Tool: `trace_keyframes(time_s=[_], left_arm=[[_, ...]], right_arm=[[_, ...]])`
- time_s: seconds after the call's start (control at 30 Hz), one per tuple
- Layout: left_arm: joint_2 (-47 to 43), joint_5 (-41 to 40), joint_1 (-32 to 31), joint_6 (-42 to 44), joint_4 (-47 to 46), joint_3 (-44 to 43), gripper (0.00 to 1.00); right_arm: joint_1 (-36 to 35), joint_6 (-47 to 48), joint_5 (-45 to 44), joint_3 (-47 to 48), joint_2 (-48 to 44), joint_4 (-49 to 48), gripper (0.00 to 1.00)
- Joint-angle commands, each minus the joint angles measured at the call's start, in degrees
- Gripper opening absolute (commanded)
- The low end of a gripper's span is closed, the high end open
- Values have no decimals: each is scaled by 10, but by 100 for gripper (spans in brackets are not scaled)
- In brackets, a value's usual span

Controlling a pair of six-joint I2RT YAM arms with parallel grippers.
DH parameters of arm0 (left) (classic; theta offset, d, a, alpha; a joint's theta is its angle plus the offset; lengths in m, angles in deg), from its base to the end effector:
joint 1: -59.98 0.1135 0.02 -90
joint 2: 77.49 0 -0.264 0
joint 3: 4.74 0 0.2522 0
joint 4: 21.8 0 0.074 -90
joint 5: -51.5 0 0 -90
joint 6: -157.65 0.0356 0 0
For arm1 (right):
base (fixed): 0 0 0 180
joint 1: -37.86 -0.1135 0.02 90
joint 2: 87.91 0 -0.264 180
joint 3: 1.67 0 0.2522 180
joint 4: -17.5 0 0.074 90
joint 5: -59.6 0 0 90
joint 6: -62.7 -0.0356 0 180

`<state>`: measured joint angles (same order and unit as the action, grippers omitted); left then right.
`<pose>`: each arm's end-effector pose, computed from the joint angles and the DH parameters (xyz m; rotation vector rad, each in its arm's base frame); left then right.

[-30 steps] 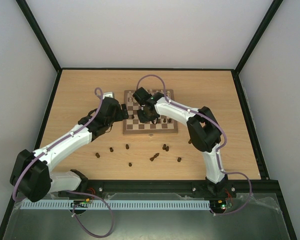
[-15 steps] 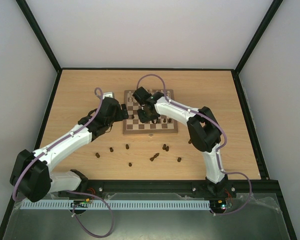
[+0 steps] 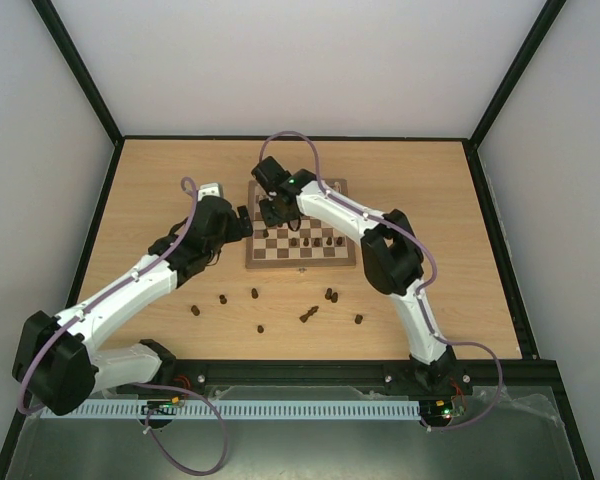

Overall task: Set up the chess pieces on the board
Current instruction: Pick up the chess piece from the chessboard.

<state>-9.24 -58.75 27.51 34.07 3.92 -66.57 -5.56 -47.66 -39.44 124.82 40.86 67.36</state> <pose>0.2291 -0.1312 0.2734 -0.2275 2.0970 -0.3180 0.3701 0.3426 0.2231 -0.4308 2.4491 0.2835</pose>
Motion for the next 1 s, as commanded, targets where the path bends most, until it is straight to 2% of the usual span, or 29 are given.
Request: trace_keyframes(time_s=[0.0, 0.13, 0.53, 0.97], left_arm=[[-12, -15, 3, -2, 2, 7, 99], [-13, -13, 4, -2, 3, 7, 99], [-11, -10, 4, 0, 1, 9, 99], [-13, -10, 3, -1, 0, 9, 99]], right_arm=[[11, 2, -1, 36, 32, 53, 37], [17, 3, 4, 50, 45, 57, 36], [20, 6, 28, 51, 52, 58, 13], [-4, -1, 16, -93, -42, 19, 11]])
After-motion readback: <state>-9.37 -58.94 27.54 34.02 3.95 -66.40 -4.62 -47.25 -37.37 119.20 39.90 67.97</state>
